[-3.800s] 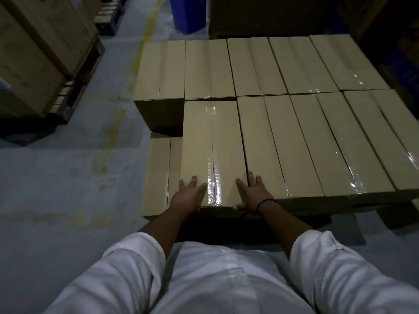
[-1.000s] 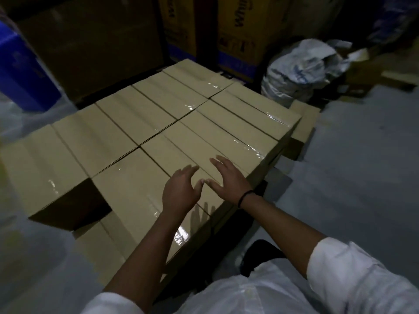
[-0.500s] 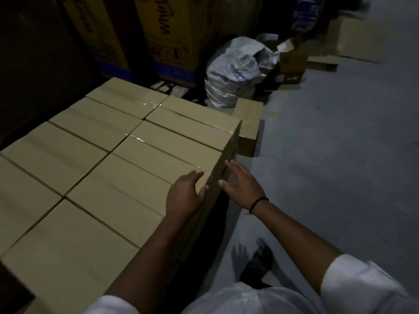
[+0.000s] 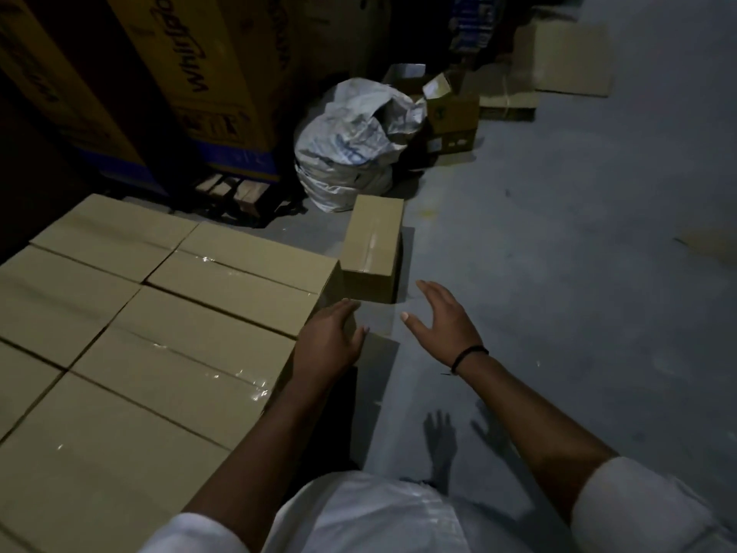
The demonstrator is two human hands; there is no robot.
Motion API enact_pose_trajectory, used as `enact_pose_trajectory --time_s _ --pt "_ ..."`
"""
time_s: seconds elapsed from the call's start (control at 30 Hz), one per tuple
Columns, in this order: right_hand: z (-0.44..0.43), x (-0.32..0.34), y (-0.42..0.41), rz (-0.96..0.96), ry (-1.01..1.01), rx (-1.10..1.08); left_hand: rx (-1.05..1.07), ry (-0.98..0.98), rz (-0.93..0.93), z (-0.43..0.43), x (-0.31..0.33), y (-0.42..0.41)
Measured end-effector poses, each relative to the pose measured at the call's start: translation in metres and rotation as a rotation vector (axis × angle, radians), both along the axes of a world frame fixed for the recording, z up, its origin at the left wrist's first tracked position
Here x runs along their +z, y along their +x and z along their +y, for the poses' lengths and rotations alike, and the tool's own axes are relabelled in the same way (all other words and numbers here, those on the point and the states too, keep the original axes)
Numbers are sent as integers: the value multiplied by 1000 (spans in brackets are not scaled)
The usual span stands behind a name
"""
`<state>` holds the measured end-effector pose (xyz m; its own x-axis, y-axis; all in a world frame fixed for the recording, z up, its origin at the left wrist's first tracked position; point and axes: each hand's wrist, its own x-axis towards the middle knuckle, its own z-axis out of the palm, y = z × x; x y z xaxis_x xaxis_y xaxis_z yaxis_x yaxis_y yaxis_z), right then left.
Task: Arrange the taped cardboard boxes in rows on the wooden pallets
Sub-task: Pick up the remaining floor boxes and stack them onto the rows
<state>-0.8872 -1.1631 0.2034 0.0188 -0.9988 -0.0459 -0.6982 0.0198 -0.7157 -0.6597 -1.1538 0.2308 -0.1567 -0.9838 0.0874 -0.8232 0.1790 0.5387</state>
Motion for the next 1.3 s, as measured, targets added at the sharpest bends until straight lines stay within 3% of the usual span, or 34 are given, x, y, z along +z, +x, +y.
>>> enact_pose_trajectory --time_s 0.33,0.7,1.0,1.3 --pt "-106 -41 -51 -3 104 -6 -14 96 37 -125 -32 -49" --pt "-303 -57 -93 42 242 44 1 221 116 -314 -84 -87" --pt "-446 -64 -92 38 266 79 23 286 50 -439 -95 -88" --pt "-567 -139 -85 44 463 136 48 395 -118 -553 -161 -78"
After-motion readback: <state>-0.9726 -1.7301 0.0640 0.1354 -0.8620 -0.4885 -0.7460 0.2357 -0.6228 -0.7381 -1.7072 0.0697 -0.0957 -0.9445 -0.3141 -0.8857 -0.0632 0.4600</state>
